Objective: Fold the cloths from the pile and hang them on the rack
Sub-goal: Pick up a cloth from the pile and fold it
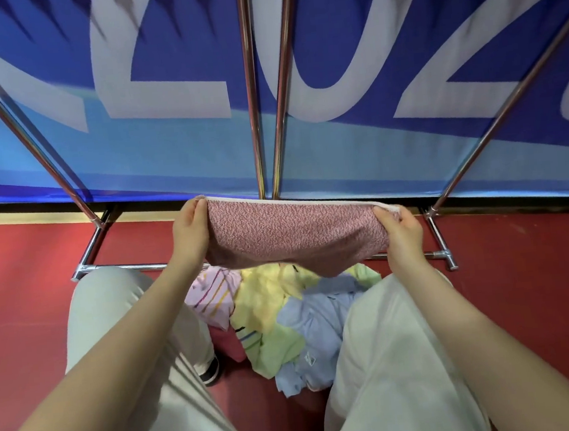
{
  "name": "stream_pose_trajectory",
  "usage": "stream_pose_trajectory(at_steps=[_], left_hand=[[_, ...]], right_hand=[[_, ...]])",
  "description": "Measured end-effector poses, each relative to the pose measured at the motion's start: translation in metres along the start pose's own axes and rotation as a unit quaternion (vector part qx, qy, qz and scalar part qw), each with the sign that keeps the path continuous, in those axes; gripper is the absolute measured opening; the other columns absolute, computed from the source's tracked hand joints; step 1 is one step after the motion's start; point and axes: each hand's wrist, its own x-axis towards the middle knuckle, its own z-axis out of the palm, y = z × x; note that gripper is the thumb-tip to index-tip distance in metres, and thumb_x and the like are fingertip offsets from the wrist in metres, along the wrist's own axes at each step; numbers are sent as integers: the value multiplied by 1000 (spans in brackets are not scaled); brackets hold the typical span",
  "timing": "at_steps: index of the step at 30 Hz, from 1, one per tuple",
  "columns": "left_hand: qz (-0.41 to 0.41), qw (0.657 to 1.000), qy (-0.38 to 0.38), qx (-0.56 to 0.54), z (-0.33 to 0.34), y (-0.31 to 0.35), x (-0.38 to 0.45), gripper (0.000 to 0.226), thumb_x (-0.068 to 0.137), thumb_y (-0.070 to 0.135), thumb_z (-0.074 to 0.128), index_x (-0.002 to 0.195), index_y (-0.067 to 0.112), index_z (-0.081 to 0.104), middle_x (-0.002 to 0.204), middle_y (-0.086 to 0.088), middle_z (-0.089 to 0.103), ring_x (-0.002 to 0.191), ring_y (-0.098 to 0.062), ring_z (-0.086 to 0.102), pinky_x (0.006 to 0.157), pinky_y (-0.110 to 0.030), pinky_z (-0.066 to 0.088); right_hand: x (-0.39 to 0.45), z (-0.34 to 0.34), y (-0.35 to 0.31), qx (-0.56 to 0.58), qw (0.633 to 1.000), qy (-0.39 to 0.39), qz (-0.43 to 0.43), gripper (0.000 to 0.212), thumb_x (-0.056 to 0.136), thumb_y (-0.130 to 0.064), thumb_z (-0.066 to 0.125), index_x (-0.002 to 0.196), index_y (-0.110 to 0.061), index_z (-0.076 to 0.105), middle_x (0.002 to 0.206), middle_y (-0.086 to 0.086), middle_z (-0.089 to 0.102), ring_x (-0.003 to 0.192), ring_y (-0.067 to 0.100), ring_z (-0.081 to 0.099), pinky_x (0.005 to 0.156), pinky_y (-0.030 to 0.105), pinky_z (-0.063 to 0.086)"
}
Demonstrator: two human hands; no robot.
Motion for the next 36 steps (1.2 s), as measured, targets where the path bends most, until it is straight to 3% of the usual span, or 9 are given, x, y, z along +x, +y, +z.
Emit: stream_pose_trajectory(at_steps=[3,5,9,14,18,24,30,33,36], left_hand=[[-18,1000,-18,8,-2,-9,1,20,101,23,44,98,16,63,97,-1,61,91,-12,53,82,-28,40],[-55,998,-20,-34,-2,-16,-3,21,100,25,45,99,18,65,97,1,63,91,-12,54,84,-29,41],[-117,986,-6,-120,5,-23,-12,28,99,23,45,75,22,61,70,8,54,69,-7,45,63,-28,35],[-179,974,-8,-141,16,-25,-18,29,100,20,44,72,20,53,66,4,47,61,-9,38,55,-27,29],[-215,966,8,-144,19,-28,-17,31,99,21,47,68,20,52,64,3,47,60,-10,38,57,-28,30],[-236,959,12,-155,29,-30,-15,30,97,23,51,67,21,52,66,3,50,60,-11,41,56,-29,30],[-213,963,-28,-164,46,-27,-27,35,98,26,48,63,22,53,53,12,52,54,-6,44,57,-27,35],[-194,966,-48,-167,58,-21,-36,28,98,24,48,73,22,61,61,14,58,63,-5,50,63,-26,40],[-173,968,-62,-171,70,-20,-44,23,99,24,49,93,20,70,86,6,68,83,-10,57,78,-30,45]], right_hand=[[-4,-5,12,-12,1000,-1,26,30,88,-9,65,68,-14,44,66,2,44,55,4,41,49,20,33],[-4,-3,18,-9,999,-2,39,31,86,-12,68,70,-14,42,66,3,41,59,8,38,52,24,31],[-1,4,25,-13,998,16,54,36,84,-14,69,65,-19,39,65,3,39,64,14,35,56,27,30],[4,10,37,-25,996,55,59,15,86,-17,68,81,-9,56,74,9,49,73,17,43,65,28,37],[7,15,47,-46,995,57,70,23,83,-23,70,69,-15,55,74,8,54,74,18,47,69,32,39],[5,23,53,-87,992,45,81,21,83,-27,69,78,-14,53,74,8,45,71,17,38,66,31,31],[2,42,53,-77,992,22,99,47,84,-18,68,54,-22,32,54,-5,33,56,13,27,56,30,23],[-3,55,51,-71,992,3,104,40,85,-17,68,55,-19,42,55,-4,38,57,14,31,56,29,25],[-11,69,51,-57,993,-17,106,26,83,-21,69,70,-4,54,66,8,43,64,19,38,59,30,31]])
